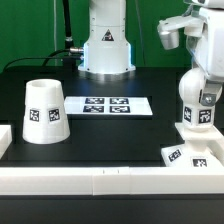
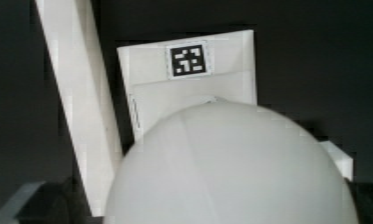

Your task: Assemble lamp

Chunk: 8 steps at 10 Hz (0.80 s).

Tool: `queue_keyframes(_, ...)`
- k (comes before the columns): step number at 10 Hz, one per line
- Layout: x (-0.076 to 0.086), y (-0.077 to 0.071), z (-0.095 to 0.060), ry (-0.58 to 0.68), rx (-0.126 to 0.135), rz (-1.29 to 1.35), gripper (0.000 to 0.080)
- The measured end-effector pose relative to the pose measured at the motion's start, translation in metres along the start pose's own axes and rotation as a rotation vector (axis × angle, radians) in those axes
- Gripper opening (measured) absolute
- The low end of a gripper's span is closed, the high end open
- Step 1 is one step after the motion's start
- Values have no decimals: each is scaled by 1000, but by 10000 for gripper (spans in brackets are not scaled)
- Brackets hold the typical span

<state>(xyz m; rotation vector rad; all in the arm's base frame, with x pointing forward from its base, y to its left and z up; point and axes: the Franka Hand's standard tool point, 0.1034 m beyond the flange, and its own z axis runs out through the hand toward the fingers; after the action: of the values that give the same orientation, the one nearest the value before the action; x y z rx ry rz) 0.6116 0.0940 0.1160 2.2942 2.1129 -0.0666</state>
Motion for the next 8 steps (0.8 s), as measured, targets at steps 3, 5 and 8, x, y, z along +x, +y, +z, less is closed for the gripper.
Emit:
queue_keyframes(3, -3, 0, 2, -9, 1, -132, 675)
queue_keyframes(5, -3, 0, 2, -9, 1, -130, 574)
queue_keyframes(8, -4, 0, 2, -9, 1, -99, 575)
